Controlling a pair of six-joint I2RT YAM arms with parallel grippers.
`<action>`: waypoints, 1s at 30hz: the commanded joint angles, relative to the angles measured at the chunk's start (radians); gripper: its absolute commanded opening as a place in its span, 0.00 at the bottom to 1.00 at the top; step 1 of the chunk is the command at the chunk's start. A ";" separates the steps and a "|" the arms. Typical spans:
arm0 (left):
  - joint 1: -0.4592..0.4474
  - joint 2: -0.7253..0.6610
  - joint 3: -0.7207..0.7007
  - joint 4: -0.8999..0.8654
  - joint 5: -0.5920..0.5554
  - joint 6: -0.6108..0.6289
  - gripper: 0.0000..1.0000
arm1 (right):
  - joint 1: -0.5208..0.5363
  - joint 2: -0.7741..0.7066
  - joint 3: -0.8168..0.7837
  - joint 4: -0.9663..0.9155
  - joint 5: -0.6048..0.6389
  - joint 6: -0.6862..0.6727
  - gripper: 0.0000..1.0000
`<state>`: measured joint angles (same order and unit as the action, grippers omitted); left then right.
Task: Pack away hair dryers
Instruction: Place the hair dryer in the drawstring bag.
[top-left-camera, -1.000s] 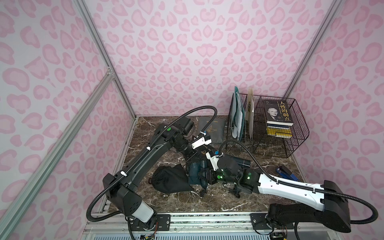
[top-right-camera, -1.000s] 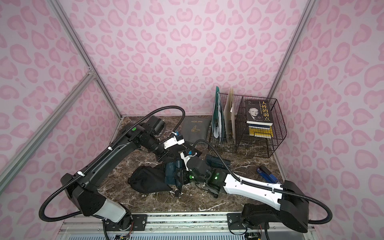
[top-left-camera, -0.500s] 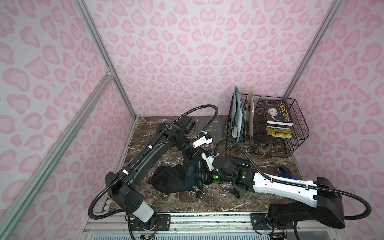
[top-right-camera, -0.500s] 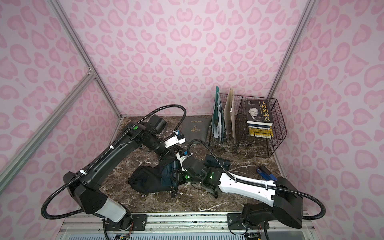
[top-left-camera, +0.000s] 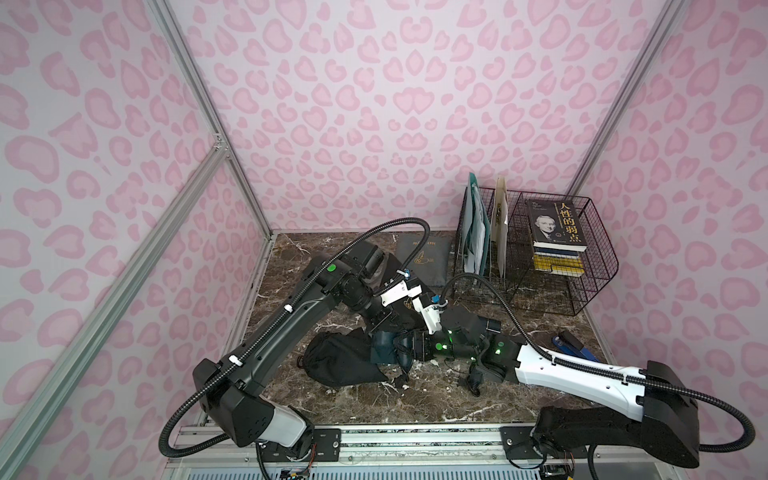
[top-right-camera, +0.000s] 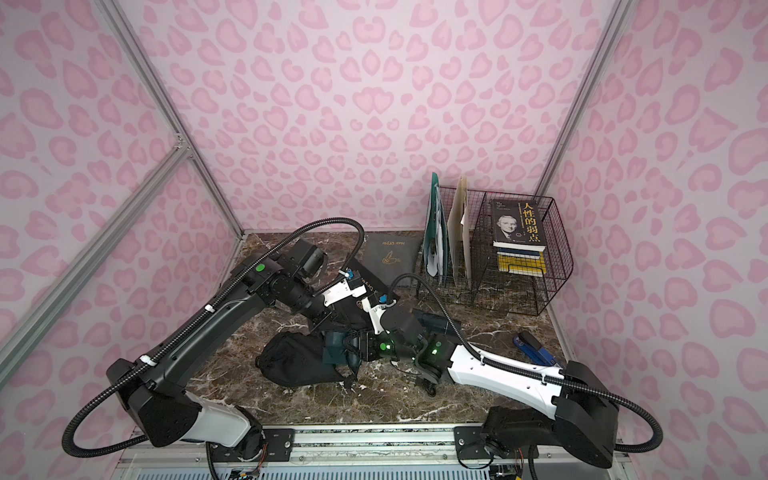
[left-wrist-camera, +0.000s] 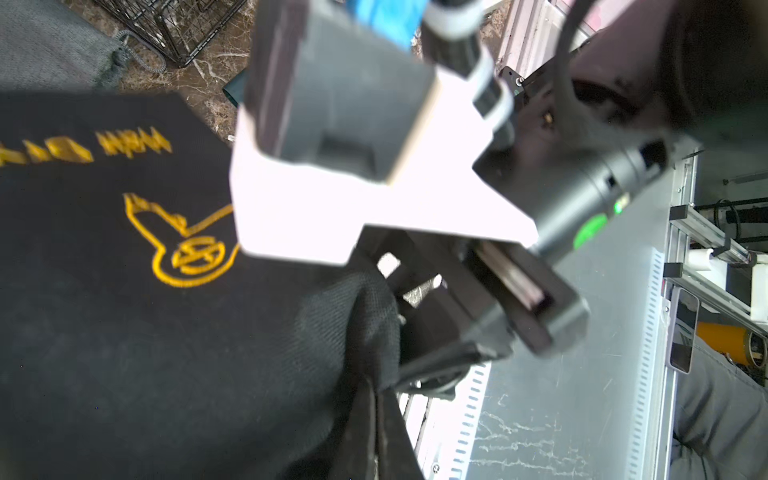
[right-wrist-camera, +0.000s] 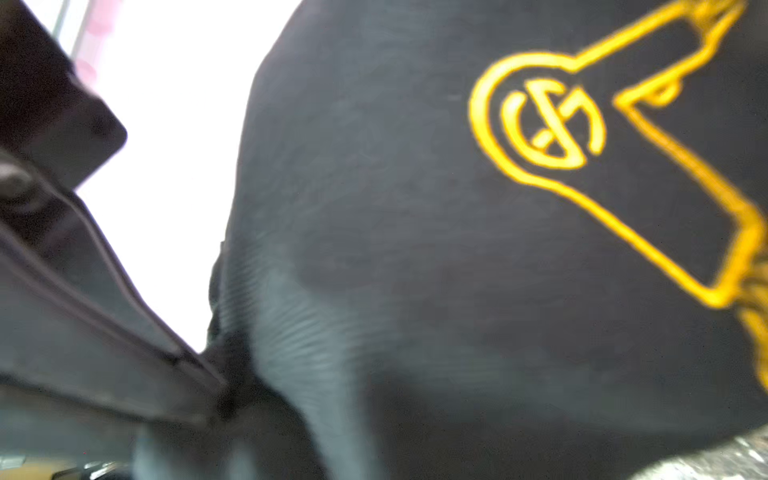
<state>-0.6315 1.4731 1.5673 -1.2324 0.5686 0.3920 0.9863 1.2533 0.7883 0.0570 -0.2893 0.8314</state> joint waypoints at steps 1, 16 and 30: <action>-0.002 -0.009 -0.005 -0.022 0.025 0.017 0.02 | -0.024 -0.025 -0.027 0.124 -0.032 0.025 0.00; -0.002 -0.046 -0.068 -0.021 -0.010 0.023 0.02 | -0.106 -0.208 -0.202 0.276 -0.015 0.202 0.00; -0.021 -0.016 -0.054 -0.024 0.058 -0.017 0.02 | -0.132 -0.207 -0.160 0.239 -0.001 0.259 0.00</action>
<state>-0.6521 1.4662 1.5303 -1.2350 0.5983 0.3866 0.8646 1.0550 0.6289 0.2249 -0.3283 1.0649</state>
